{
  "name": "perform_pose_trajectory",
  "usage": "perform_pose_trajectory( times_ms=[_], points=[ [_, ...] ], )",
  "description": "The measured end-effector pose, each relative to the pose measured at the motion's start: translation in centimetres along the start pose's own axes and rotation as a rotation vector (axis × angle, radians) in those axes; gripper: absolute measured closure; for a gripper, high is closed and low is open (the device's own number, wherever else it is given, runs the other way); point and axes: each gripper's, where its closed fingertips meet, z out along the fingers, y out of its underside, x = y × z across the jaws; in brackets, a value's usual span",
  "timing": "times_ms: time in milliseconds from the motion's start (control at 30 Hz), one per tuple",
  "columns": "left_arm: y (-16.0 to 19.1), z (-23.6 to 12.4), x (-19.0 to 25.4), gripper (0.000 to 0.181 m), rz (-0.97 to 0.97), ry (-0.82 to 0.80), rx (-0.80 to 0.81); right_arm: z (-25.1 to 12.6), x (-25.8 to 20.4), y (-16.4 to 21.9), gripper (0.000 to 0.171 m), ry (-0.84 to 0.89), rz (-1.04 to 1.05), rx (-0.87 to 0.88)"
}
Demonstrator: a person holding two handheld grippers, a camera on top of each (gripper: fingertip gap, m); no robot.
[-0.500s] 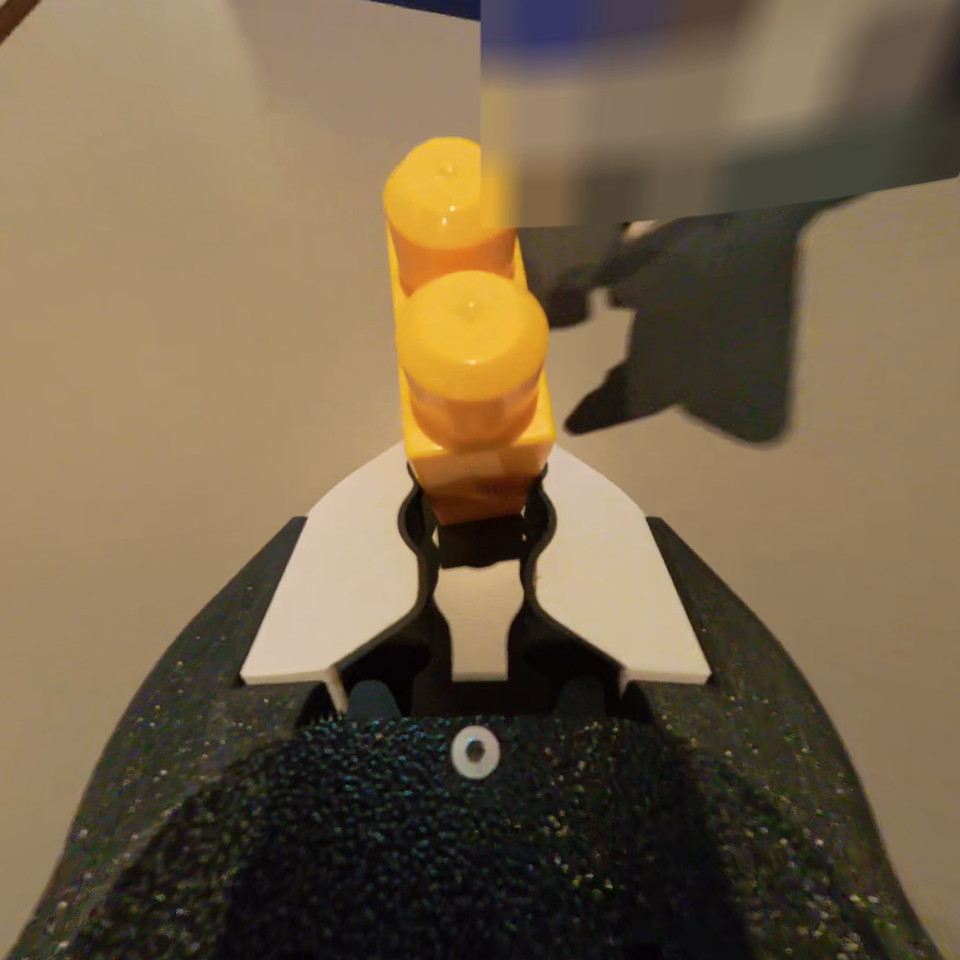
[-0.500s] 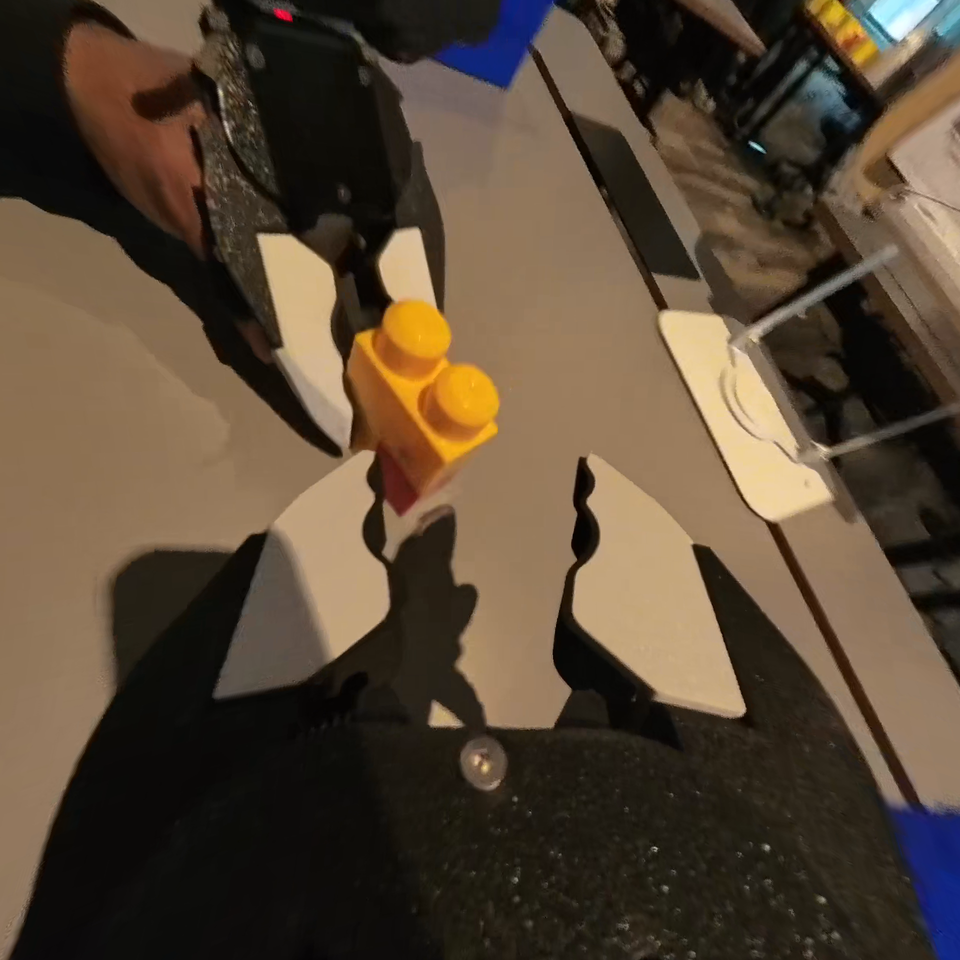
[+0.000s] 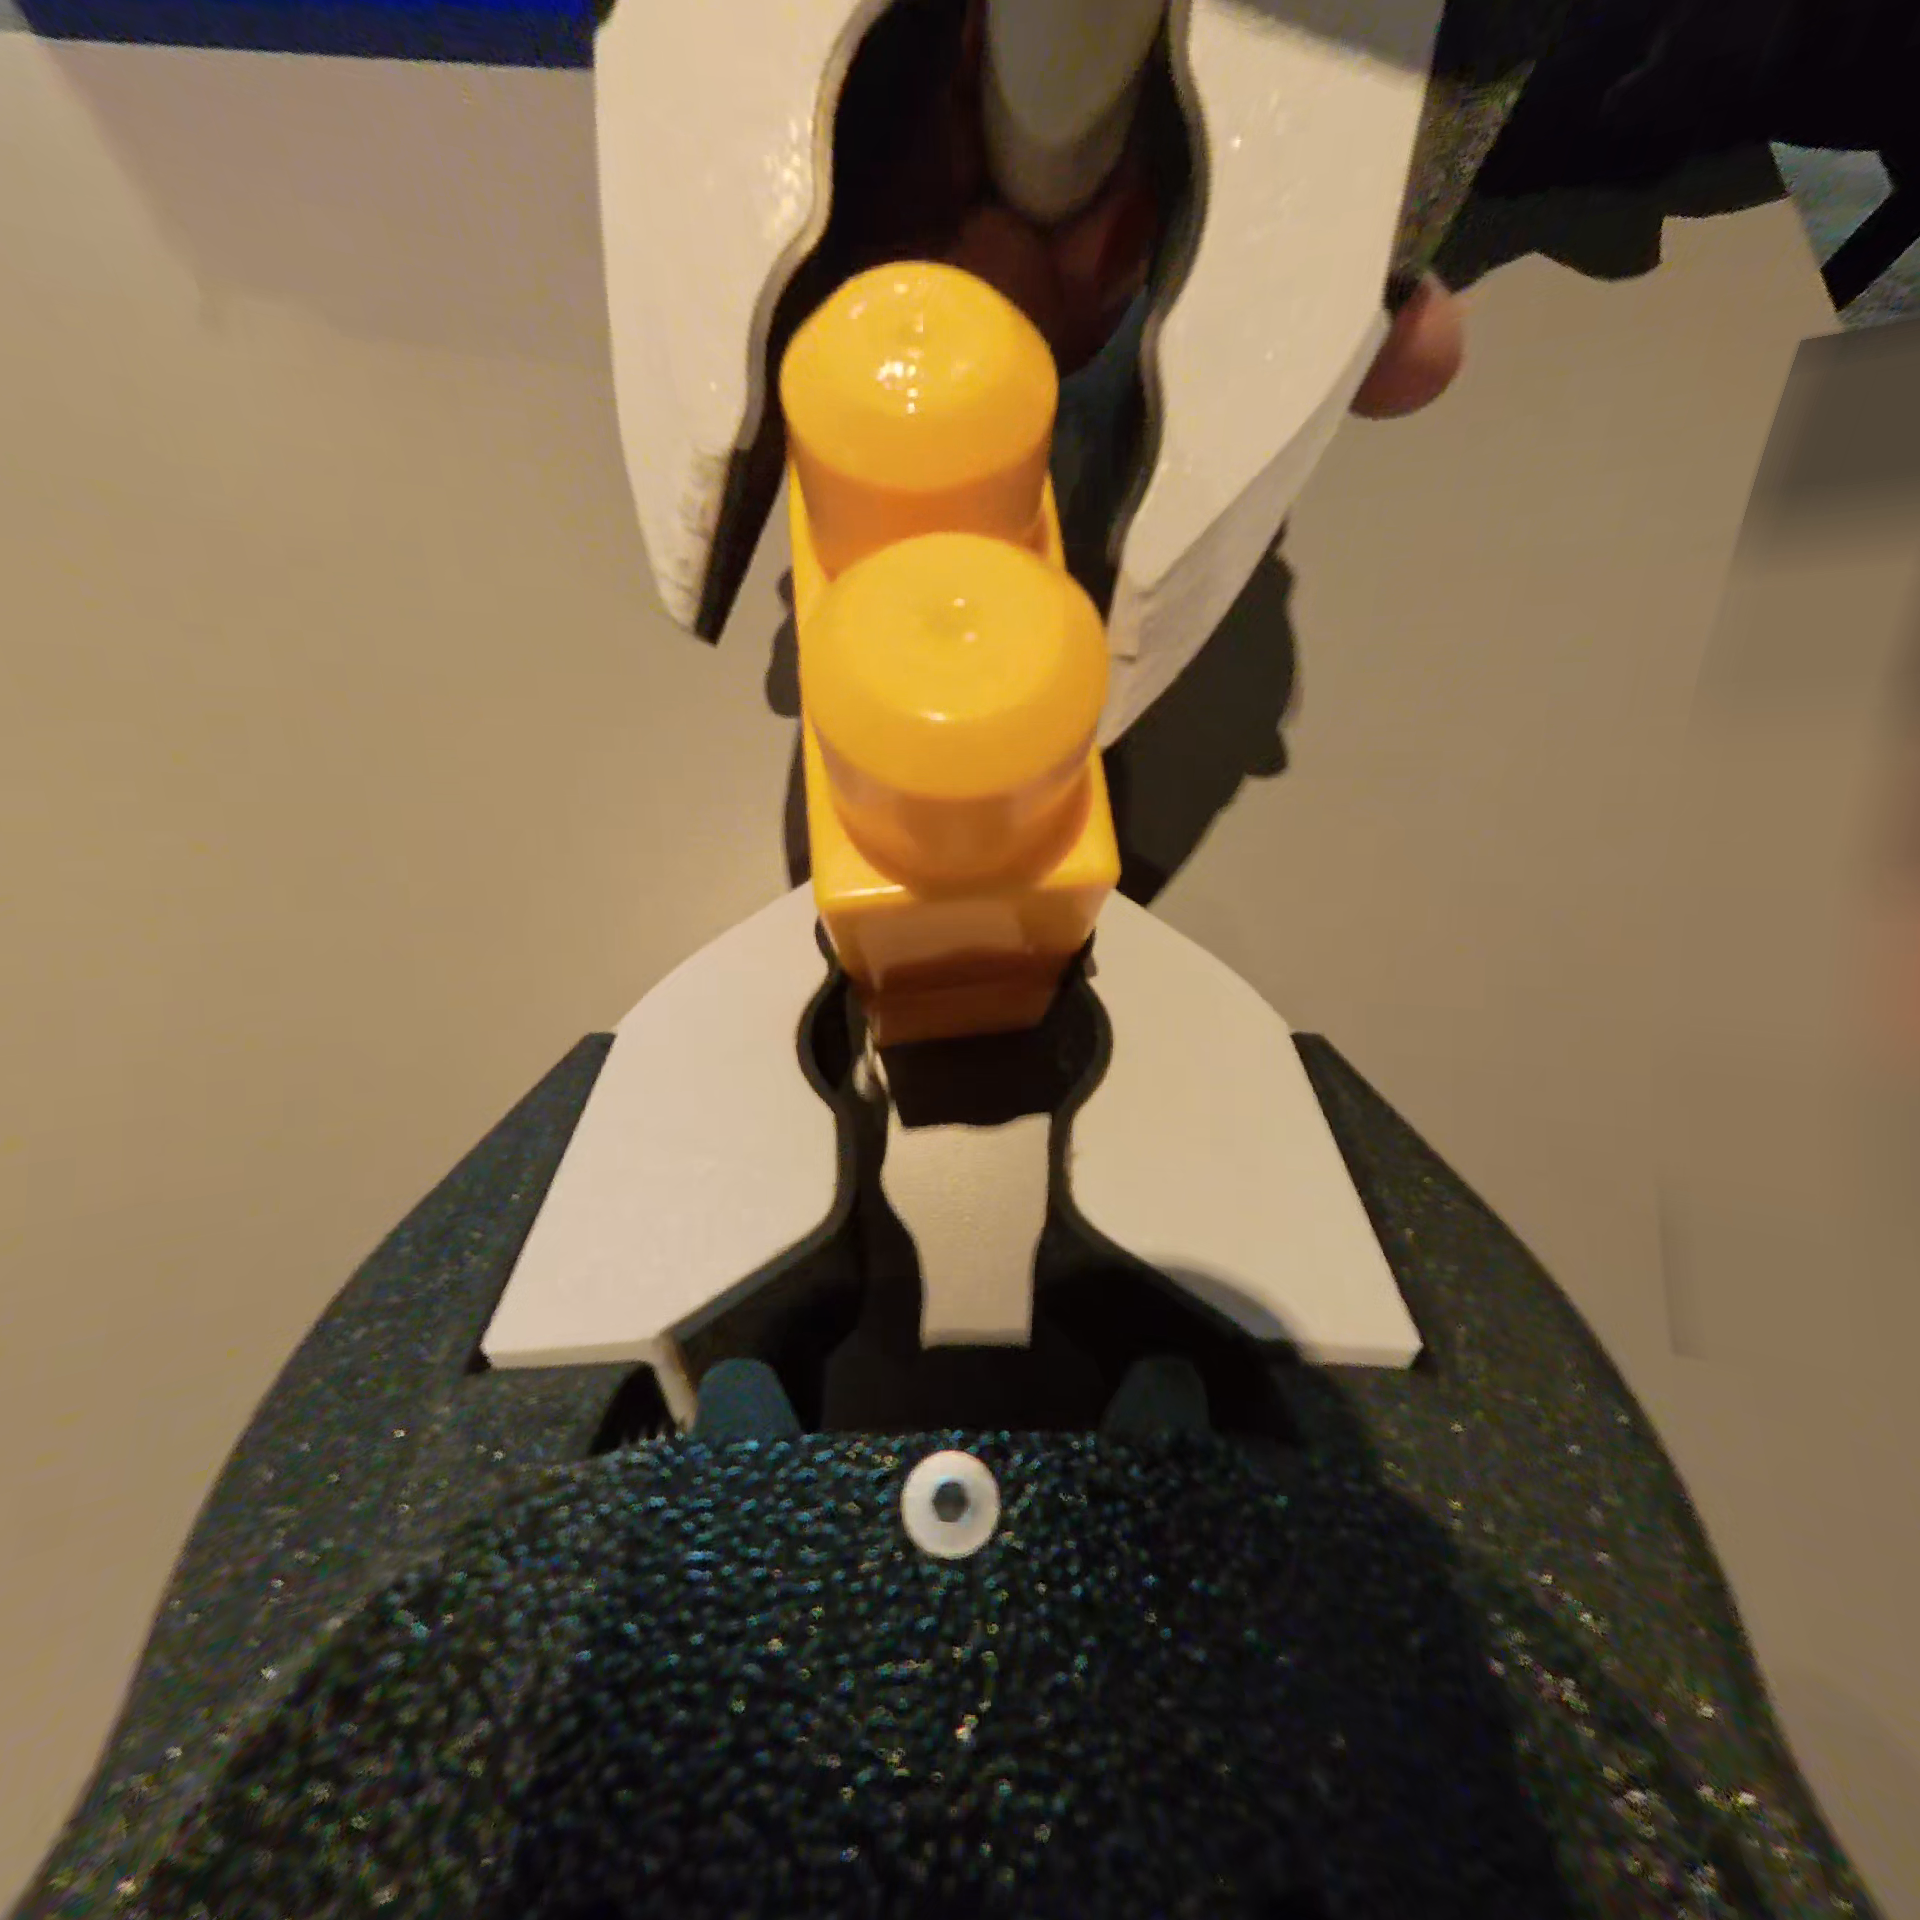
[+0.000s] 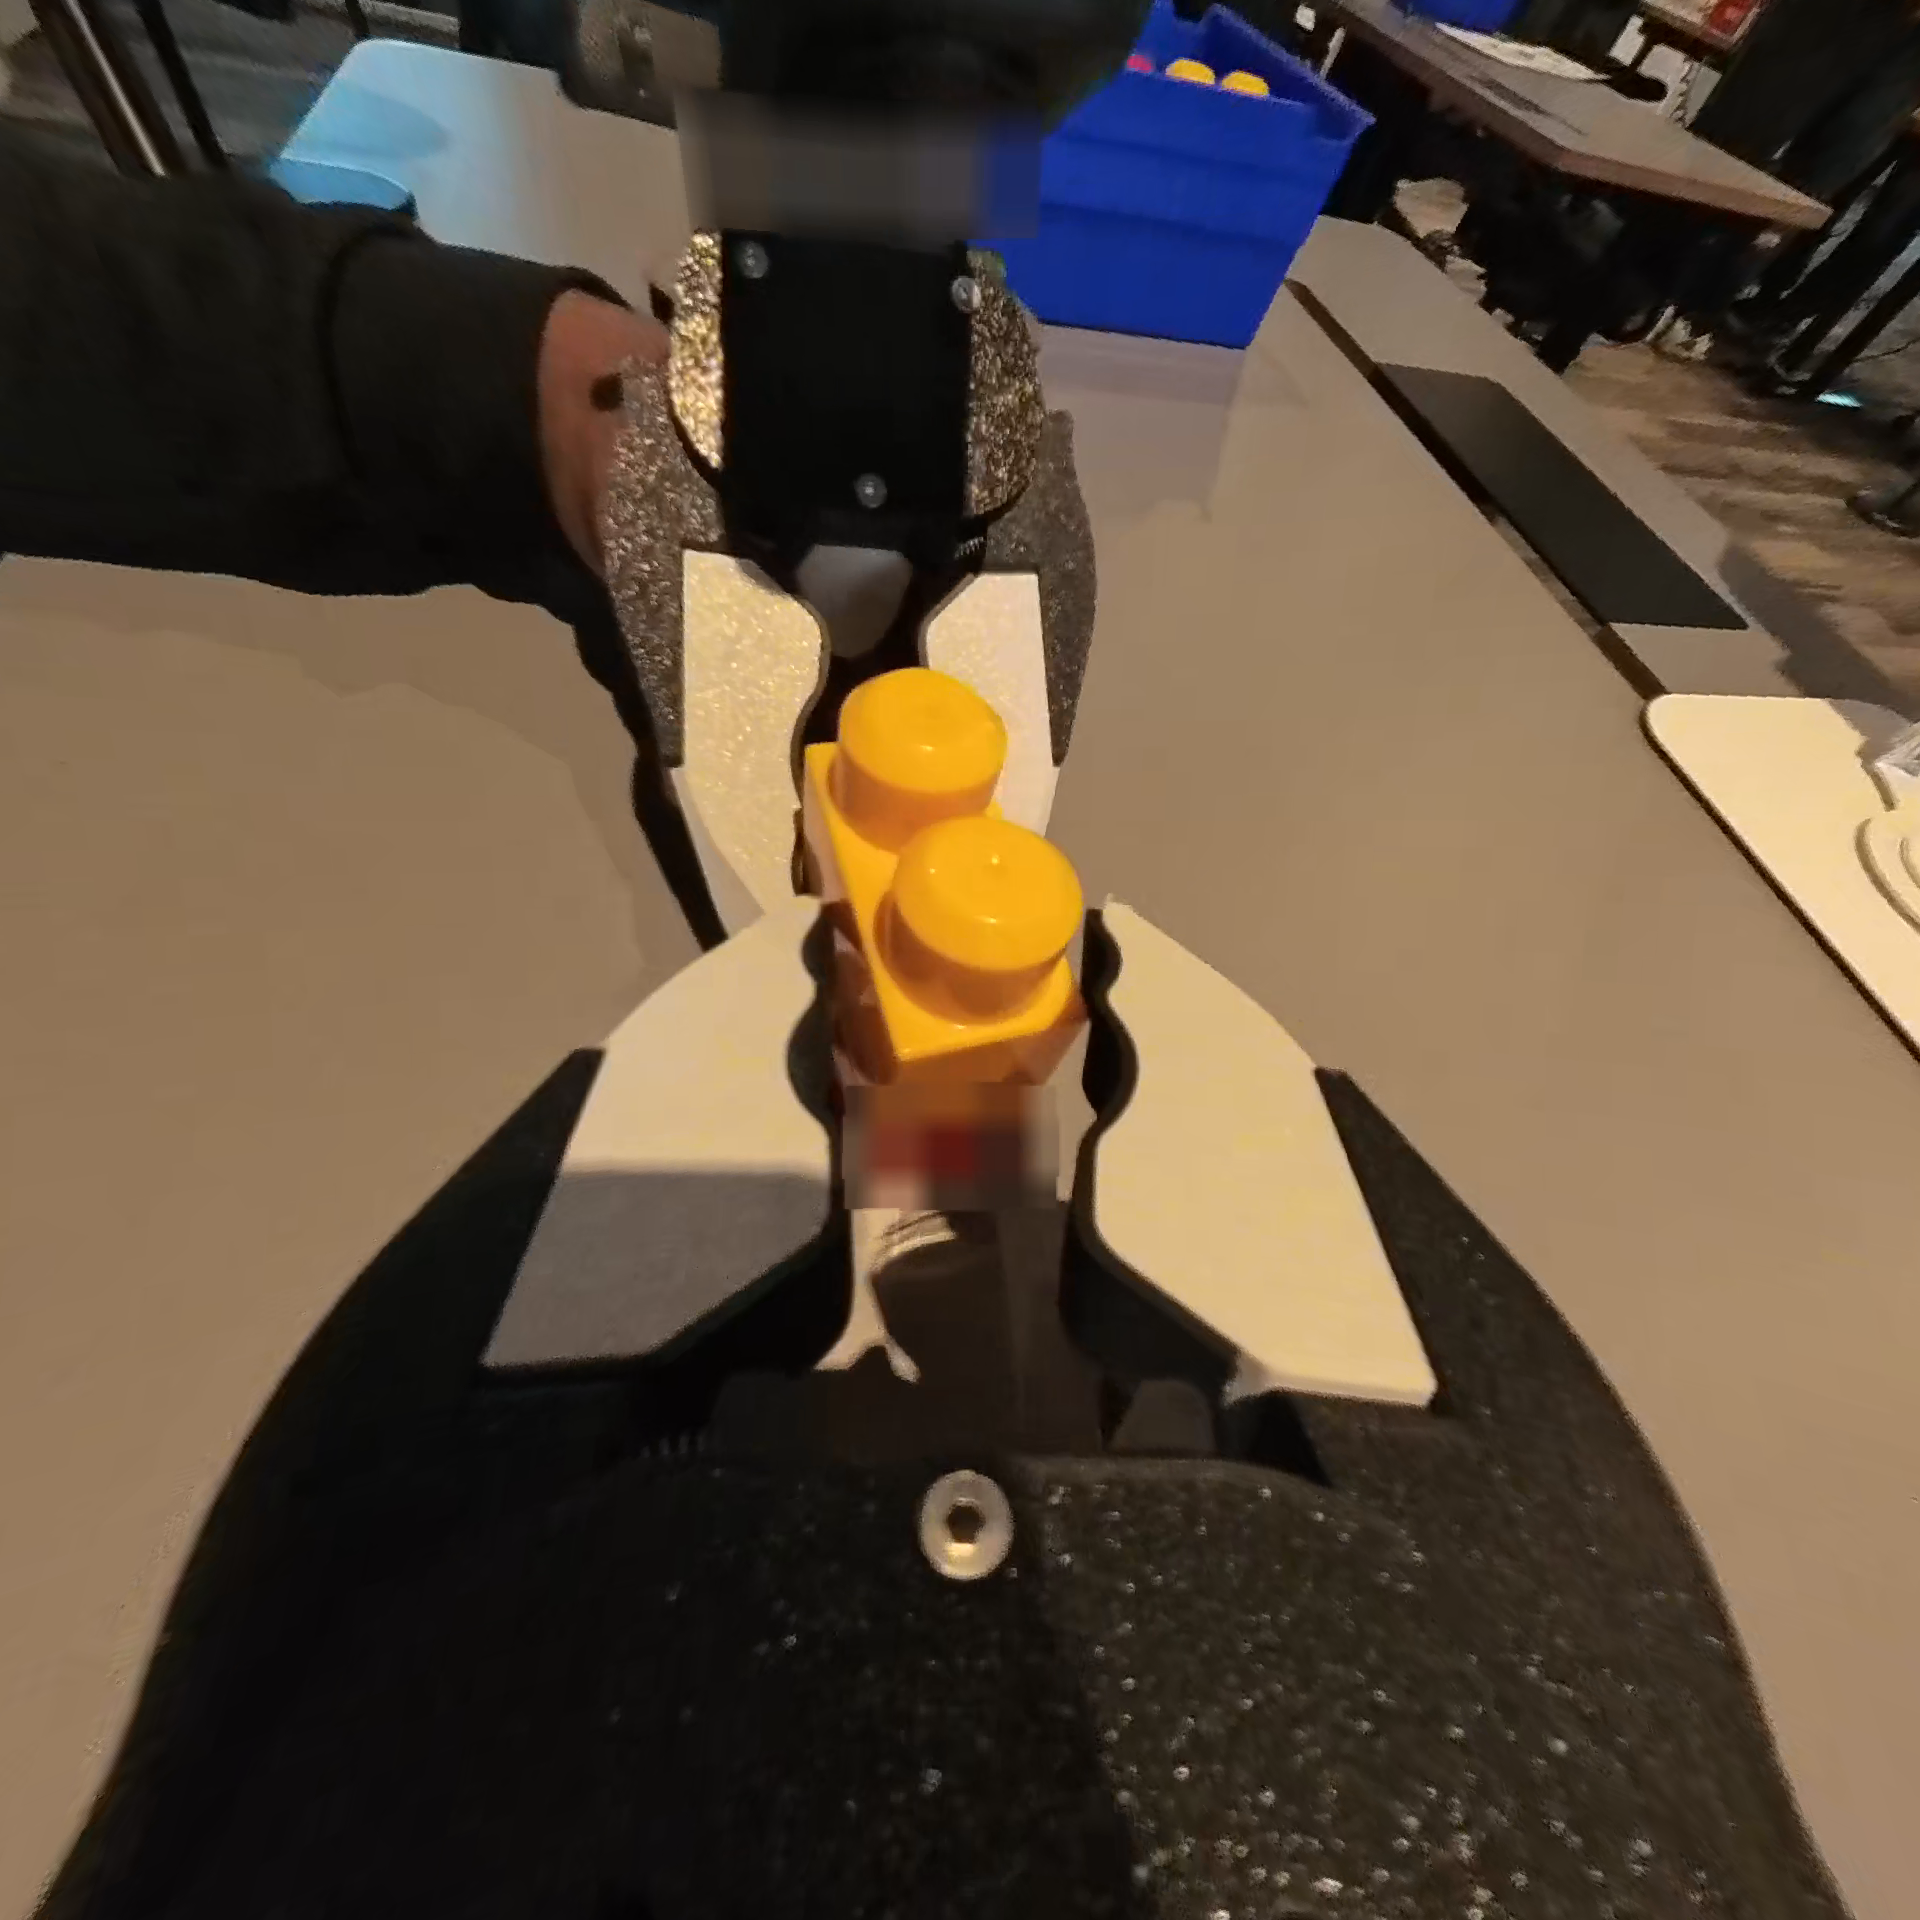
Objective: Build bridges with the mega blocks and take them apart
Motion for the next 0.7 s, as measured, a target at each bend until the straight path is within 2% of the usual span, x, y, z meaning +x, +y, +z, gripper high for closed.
perform_pose_trajectory(
  times_ms=[133,233,367,700],
  points=[
    [1.3,0.7,-0.7,0.132,-0.042,-0.044,-0.101,-0.2,0.7,0.1,0.129,0.046,0.066,0.016],
    [1.2,0.8,-1.2,0.127,-0.048,-0.089,-0.099,-0.2,1.3,0.1,0.132,0.084,0.144,0.042],
    [1.1,0.7,-1.6,0.133,-0.088,-0.093,-0.089,0.0,1.5,-0.3,0.133,0.078,0.223,0.092],
    [0.9,0.8,-1.9,0.138,-0.03,-0.154,-0.092,-0.4,1.2,-0.1,0.134,0.064,0.206,0.074]
  ],
)
